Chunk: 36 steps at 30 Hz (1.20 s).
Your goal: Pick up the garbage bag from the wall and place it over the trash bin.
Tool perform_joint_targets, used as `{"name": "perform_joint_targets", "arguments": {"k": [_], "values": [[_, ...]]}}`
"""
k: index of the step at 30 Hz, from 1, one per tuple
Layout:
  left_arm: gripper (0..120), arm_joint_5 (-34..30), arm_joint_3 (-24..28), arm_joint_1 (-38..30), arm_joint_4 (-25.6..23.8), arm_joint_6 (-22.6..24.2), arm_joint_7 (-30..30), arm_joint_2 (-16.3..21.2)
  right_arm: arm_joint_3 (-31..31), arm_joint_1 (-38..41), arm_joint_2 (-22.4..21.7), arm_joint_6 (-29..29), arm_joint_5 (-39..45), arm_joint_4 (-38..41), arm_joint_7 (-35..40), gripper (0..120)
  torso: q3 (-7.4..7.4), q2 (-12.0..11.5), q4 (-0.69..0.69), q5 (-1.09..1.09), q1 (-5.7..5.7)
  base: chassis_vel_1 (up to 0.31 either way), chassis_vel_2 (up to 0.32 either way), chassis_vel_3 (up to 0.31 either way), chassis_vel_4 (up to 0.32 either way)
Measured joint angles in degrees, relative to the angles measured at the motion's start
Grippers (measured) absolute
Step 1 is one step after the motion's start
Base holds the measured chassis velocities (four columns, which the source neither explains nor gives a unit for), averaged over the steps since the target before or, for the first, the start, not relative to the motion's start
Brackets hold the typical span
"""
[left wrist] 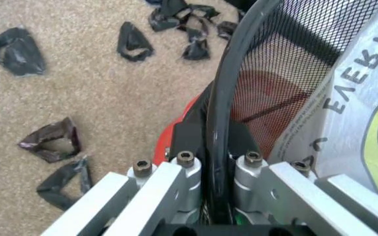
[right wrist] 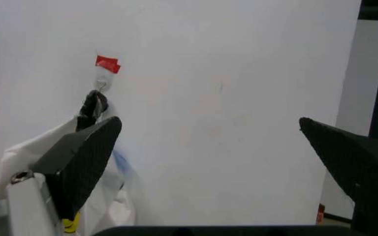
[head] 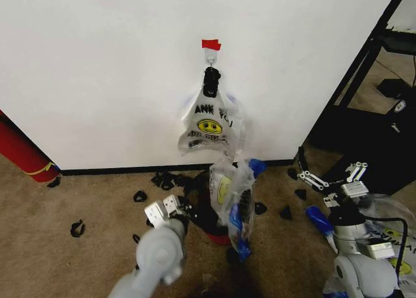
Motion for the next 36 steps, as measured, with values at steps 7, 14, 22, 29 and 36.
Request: {"name": "perform_joint_targets", "arguments": {"k": [7,14,22,29,36], "values": [[2,6.1,1.4,1.3,1.7,-0.6,1.7,-2.5,0.7,-1.1,-1.2,1.3,1.1,-0.4,0.0,100,0.00,0.0,-0.01,0.00,0.00,0.000,0.000,0.000,0.000],[2,7.6,1.4,2.2,2.5,-1.2,2.2,-5.6,0.6,-1.2,-1.5,1.7,1.3,-0.4,-0.2,100,0.00,0.0,-0.01,-0.01,0.00,0.000,0.000,0.000,0.000],[22,10.1,0.8,3.9,-0.3,-2.9,5.1,-4.1,0.2,-0.9,-1.3,1.7,1.4,-0.4,-0.7,100,0.00,0.0,-0.01,-0.01,0.00,0.000,0.000,0.000,0.000],[51,14.1,0.1,8.1,-9.4,-2.2,10.3,1.6,0.1,-0.9,-0.8,1.7,1.4,-0.4,-1.0,100,0.00,0.0,0.00,-0.02,0.00,0.000,0.000,0.000,0.000],[77,35.0,2.5,12.7,-15.8,-10.1,40.8,17.1,1.6,1.6,-1.7,0.8,1.7,-4.5,2.3,100,0.00,0.0,0.02,0.00,0.00,0.000,0.000,0.000,0.000]]}}
